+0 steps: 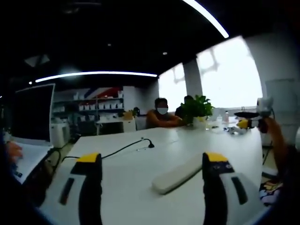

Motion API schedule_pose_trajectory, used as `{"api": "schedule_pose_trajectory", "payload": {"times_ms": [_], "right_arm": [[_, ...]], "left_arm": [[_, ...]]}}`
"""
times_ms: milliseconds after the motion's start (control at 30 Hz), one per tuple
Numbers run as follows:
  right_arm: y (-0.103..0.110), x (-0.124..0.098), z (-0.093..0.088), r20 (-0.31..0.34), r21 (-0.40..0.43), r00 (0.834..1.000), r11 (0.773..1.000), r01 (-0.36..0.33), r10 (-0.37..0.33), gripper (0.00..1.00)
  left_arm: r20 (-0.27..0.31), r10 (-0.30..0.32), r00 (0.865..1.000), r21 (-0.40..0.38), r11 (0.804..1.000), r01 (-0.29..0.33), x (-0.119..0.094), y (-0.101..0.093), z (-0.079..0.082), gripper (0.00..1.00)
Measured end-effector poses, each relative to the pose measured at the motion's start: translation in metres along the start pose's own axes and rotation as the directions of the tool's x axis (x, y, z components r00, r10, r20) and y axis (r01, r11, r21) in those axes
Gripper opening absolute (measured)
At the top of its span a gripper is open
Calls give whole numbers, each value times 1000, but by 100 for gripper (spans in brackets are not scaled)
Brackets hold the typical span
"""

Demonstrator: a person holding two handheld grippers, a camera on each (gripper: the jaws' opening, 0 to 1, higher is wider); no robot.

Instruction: Arrange the utensils inside the cutlery case until each visible utensil rests in its matching compartment.

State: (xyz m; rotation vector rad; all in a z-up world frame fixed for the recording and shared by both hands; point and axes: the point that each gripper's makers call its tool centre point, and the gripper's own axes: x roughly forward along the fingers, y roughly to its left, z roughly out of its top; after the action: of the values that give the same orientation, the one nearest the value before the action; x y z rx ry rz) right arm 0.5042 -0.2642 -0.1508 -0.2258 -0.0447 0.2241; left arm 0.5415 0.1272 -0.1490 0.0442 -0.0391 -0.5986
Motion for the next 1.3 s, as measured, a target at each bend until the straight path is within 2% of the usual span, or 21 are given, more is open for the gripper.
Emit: {"api": "schedule_pose_trajectory", "payload": {"times_ms": [600, 900, 1067, 1233, 1300], "right_arm": [[0, -5, -1, -6, 4, 1000, 1000, -1, 1, 87], [-5, -7, -1, -2, 15, 1000, 1000, 17, -17, 87], [-9, -9, -1, -2, 25, 999, 999, 37, -37, 90], [-12, -13, 2, 10, 42, 999, 998, 42, -42, 90], [-13, -13, 2, 12, 42, 999, 998, 44, -45, 90]], "left_arm": [[-5, 13, 1000, 11, 1000, -13, -2, 1, 1, 94], [-6, 22, 1000, 4, 1000, -22, -2, 5, 0, 94], [-17, 8, 1000, 3, 1000, -8, -3, 2, -3, 94], [3, 7, 1000, -9, 1000, -7, -8, 4, 3, 94], [62, 27, 998, -44, 999, -24, -9, 8, 13, 90]]}}
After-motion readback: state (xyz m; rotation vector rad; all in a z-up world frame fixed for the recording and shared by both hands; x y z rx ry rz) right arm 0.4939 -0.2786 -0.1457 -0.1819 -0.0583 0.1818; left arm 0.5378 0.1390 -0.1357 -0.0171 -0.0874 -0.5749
